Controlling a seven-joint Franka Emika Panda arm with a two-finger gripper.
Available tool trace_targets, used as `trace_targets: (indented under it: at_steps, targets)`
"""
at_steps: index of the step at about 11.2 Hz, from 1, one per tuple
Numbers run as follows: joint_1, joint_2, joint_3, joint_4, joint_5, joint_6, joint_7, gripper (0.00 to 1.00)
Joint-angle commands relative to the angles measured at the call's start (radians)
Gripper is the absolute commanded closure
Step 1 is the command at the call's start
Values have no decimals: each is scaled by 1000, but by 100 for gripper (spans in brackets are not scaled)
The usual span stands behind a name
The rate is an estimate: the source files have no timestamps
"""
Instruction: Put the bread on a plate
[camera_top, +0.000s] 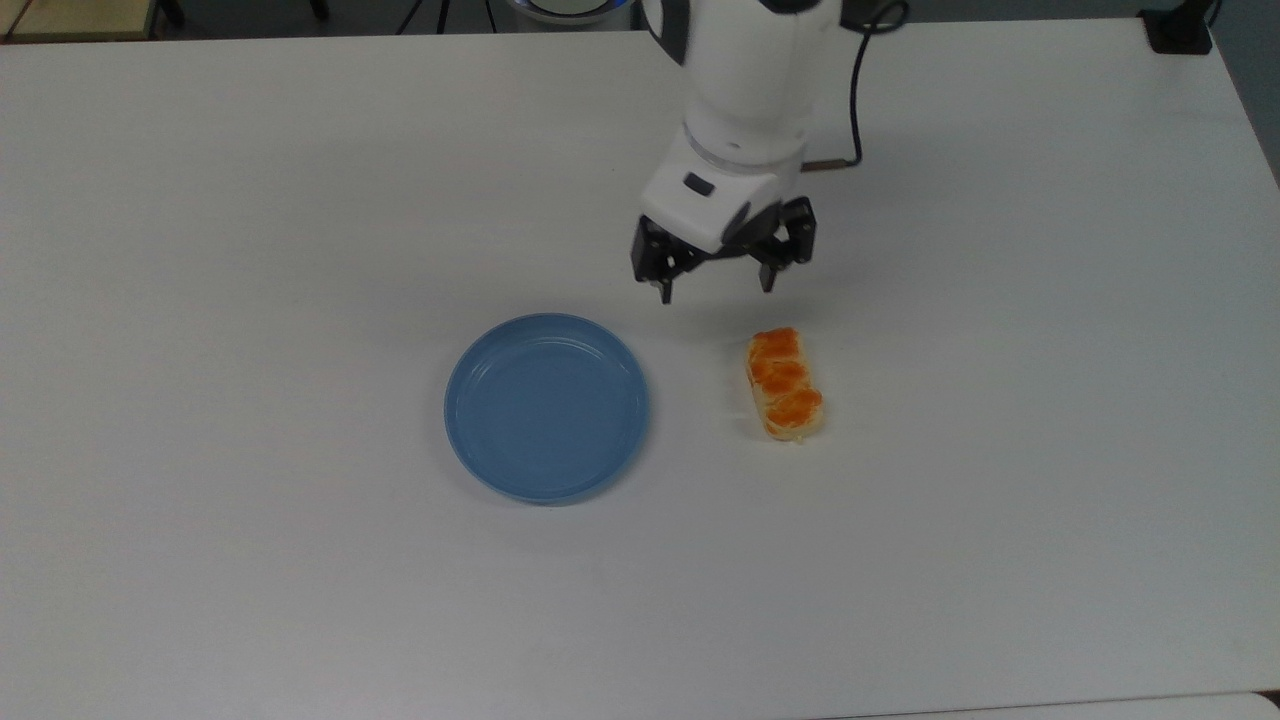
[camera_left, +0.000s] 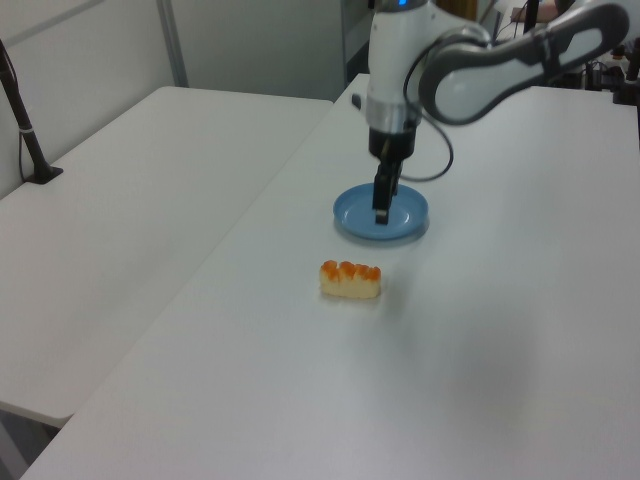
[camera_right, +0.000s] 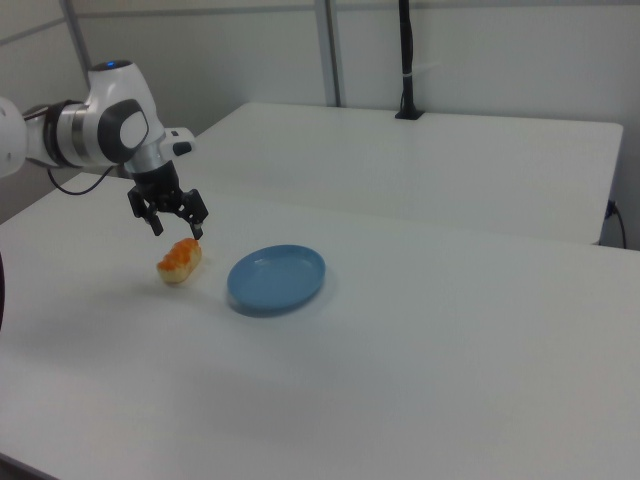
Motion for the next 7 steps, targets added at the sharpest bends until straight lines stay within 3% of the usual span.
trace_targets:
  at_steps: [1,5,7]
  targets:
    - [63,114,-15,69,13,87,91,0]
    - [99,272,-15,165,11,139,125,0]
    - [100,301,-18,173,6,184,136,0]
